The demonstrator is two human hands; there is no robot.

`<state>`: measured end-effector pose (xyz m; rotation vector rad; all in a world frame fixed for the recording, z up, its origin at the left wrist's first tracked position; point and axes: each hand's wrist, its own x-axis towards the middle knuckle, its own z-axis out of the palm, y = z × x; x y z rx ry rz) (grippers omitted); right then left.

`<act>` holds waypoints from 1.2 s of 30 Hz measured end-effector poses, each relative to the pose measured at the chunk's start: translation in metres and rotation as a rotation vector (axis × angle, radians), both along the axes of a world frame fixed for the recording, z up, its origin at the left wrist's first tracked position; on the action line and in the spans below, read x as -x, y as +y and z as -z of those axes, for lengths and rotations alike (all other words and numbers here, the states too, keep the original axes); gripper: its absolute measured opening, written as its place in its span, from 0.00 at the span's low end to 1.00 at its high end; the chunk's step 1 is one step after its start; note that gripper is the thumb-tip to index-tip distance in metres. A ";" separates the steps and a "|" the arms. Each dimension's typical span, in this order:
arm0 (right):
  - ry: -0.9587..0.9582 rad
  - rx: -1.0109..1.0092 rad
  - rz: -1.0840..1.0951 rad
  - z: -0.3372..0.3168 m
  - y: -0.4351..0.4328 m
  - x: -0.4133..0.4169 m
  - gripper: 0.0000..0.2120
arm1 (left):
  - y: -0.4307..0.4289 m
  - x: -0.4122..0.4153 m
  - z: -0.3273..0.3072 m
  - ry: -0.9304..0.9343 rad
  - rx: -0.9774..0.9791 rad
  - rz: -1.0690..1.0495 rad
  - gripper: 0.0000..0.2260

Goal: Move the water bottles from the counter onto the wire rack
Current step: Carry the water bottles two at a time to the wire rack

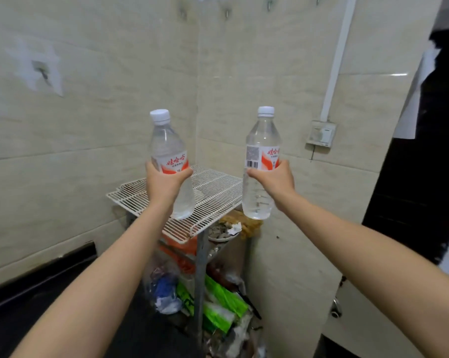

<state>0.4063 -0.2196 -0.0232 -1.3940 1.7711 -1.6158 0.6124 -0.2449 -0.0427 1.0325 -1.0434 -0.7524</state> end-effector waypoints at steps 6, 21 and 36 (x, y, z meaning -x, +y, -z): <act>-0.087 0.006 0.029 0.017 -0.082 0.009 0.29 | -0.071 0.006 0.015 0.002 -0.032 0.008 0.33; -0.220 -0.103 -0.281 0.035 -0.387 0.004 0.30 | -0.224 -0.004 0.027 -0.044 -0.079 -0.381 0.30; -0.125 -0.069 -0.435 0.059 -0.587 -0.037 0.31 | -0.347 -0.008 0.035 -0.032 -0.190 -0.689 0.31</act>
